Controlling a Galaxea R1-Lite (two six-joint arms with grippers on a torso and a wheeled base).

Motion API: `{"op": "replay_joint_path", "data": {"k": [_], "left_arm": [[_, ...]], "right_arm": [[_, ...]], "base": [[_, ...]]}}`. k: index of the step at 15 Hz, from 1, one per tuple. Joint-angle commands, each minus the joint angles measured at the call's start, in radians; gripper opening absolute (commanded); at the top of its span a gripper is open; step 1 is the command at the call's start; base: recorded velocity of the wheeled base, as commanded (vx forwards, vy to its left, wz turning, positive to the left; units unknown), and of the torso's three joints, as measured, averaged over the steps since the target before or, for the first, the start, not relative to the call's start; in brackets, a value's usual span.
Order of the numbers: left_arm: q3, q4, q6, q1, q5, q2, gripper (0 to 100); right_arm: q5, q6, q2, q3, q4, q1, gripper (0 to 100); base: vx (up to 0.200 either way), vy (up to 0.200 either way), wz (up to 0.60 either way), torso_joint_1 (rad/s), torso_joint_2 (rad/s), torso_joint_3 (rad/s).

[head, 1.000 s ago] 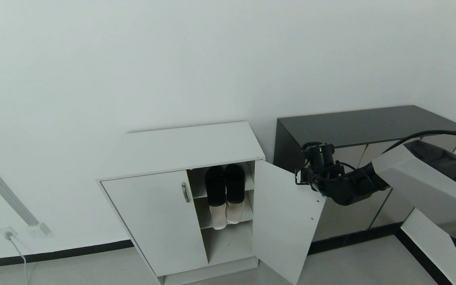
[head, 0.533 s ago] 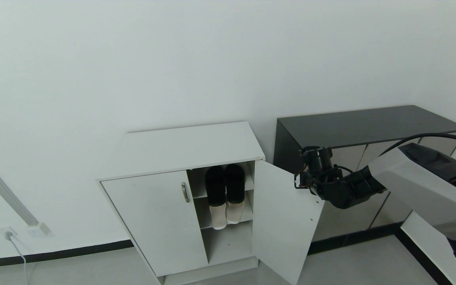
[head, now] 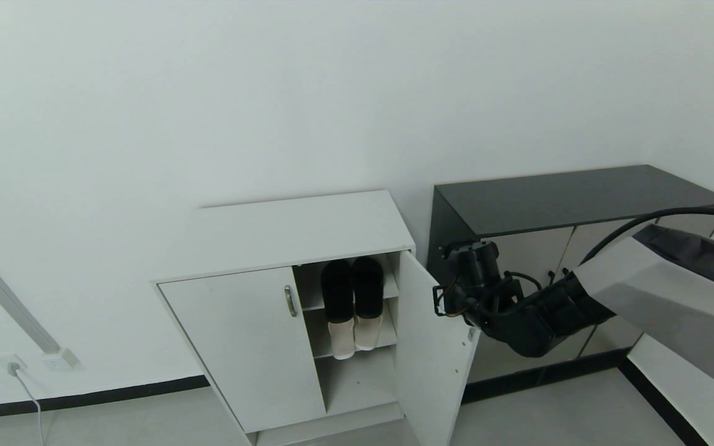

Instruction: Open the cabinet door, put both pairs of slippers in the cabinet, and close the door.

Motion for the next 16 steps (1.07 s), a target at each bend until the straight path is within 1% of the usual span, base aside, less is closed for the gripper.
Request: {"op": "replay_joint_path", "data": {"k": [1,5,12,16], "left_arm": [[0.0,0.0,-0.001,0.0,0.0,0.001,0],[0.0,0.0,-0.001,0.0,0.0,0.001,0],[0.002,0.0,-0.001,0.0,0.0,0.001,0],[0.0,0.0,-0.001,0.0,0.0,0.001,0]], "right_arm": [[-0.001,0.001,-0.066,0.05,-0.017,0.038,0],[0.001,-0.019,-0.103,0.125,-0.053,0.076,0],[0.004,-0.019,-0.099,0.141,-0.089,0.096,0],[0.011,-0.019,-0.099,0.156,-0.112,0.104,0]], "base": [[0.0,0.0,0.0,0.0,0.0,0.0],[0.0,0.0,0.0,0.0,0.0,0.0],[0.0,0.0,0.0,0.0,0.0,0.0],[0.0,0.0,0.6,-0.002,0.0,0.004]]}}
